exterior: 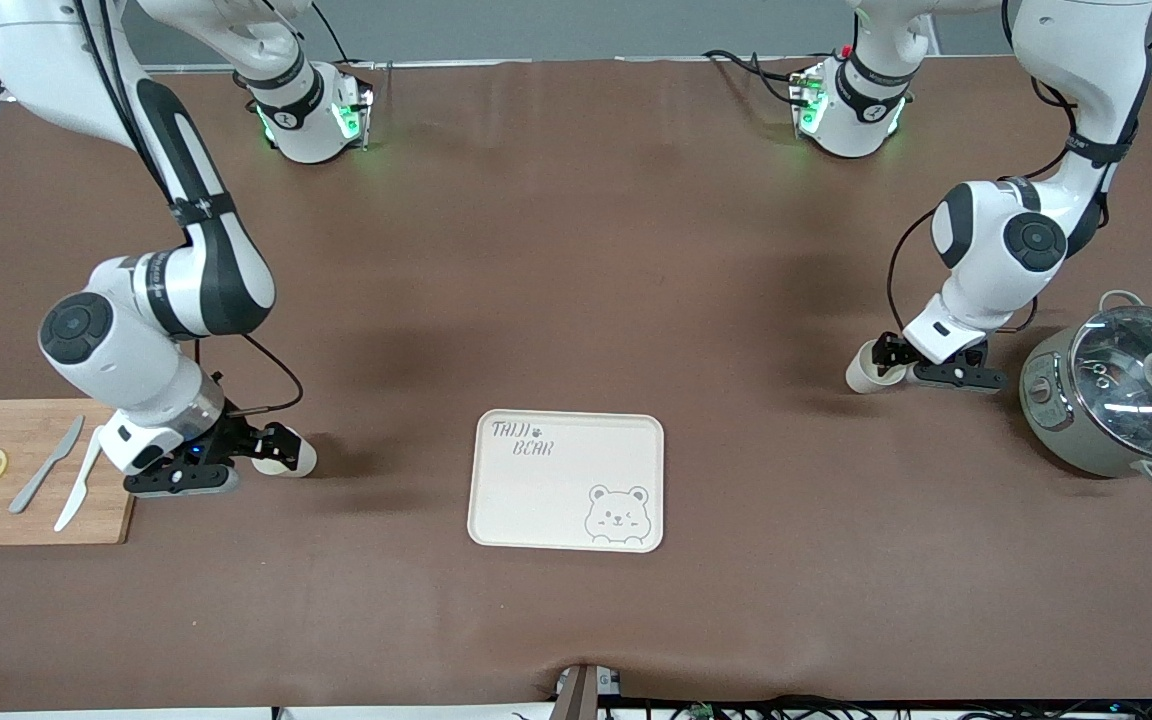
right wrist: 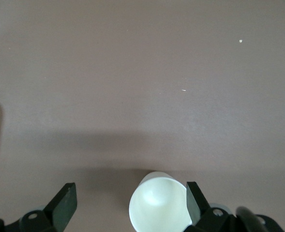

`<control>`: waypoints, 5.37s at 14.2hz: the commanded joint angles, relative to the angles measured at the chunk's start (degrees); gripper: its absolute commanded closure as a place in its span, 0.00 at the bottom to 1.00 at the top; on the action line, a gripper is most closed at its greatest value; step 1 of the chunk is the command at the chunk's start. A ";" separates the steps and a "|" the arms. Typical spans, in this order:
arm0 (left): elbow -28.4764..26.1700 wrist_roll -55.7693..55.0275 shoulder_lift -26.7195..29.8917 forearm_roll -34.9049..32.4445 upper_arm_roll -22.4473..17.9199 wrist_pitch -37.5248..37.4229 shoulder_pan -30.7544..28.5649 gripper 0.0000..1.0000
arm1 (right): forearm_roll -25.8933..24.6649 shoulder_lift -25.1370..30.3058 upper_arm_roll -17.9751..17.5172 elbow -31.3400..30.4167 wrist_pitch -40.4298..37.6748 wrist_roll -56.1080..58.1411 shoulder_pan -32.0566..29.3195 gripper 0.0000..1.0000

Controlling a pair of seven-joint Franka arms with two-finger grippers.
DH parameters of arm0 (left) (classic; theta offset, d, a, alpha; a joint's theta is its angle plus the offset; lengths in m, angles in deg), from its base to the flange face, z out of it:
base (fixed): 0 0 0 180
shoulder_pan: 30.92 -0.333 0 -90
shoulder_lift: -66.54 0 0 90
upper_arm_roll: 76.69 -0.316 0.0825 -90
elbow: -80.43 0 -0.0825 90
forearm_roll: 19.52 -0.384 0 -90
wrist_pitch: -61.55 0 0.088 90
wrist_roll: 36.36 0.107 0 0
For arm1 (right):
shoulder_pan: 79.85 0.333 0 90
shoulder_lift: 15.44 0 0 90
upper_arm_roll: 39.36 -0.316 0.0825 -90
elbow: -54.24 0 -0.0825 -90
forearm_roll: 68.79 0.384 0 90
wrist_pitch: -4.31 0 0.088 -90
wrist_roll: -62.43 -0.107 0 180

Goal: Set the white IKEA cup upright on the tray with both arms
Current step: 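Lower both grippers around the white cups and close them, then carry the white cup with the left gripper onto the tray, then lower the cup onto the tray and open the left gripper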

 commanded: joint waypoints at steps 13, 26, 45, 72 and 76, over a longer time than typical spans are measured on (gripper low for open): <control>2.04 1.31 1.29 1.59 0.36 0.31 0.21 1.00 | -0.65 -3.78 -0.03 -4.47 9.04 -1.10 1.22 0.00; 39.55 -27.24 -2.21 1.24 12.84 -41.94 5.29 1.00 | -0.56 -0.26 -0.03 -10.19 10.88 -1.10 1.31 0.00; 68.41 -52.66 -29.55 0.27 2.38 -44.44 32.46 1.00 | -0.56 -3.95 0.06 -10.54 16.86 -1.10 2.10 0.00; 68.32 -53.28 -38.87 0.27 2.03 -24.74 32.73 1.00 | 0.05 -4.39 -0.03 -10.45 18.61 -1.10 4.21 0.00; 68.24 -53.10 -39.05 0.27 2.03 -24.21 32.64 1.00 | 0.05 -4.83 0.06 -10.54 19.06 -0.57 4.21 0.00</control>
